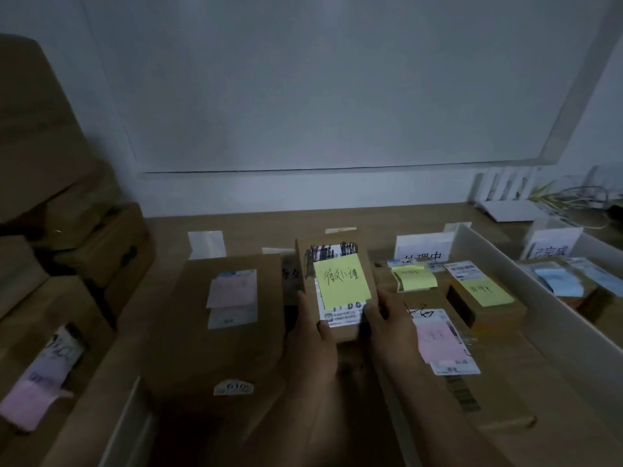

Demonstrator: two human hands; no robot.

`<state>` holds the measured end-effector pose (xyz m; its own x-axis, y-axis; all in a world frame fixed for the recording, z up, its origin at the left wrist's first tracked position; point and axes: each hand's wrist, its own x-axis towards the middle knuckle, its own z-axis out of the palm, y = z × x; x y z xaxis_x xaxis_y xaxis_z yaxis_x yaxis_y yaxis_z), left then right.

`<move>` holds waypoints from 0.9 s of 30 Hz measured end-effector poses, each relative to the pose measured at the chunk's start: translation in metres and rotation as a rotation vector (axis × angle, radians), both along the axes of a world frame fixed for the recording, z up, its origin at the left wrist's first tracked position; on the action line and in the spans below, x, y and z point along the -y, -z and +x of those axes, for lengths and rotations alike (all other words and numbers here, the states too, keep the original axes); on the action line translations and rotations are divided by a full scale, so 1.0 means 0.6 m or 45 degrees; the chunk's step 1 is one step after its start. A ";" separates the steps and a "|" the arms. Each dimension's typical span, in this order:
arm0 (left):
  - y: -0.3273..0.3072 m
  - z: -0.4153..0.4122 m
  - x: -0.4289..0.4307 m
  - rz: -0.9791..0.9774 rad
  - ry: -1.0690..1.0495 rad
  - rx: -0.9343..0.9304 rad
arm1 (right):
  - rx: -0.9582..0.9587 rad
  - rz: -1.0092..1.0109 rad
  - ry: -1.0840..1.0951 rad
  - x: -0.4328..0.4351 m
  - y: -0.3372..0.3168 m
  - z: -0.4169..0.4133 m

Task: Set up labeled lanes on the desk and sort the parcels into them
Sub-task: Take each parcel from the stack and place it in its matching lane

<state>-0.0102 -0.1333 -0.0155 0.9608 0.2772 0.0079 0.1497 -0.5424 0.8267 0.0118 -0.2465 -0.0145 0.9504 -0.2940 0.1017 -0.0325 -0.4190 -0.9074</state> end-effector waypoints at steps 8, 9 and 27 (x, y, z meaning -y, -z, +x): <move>-0.009 0.021 0.006 0.051 -0.023 0.021 | -0.085 -0.222 0.026 -0.009 -0.015 0.030; -0.010 0.021 0.007 0.044 -0.012 0.036 | -0.105 -0.217 0.035 -0.010 -0.016 0.030; -0.084 -0.073 -0.010 0.010 0.061 0.070 | -0.005 -0.157 -0.019 -0.022 -0.079 -0.078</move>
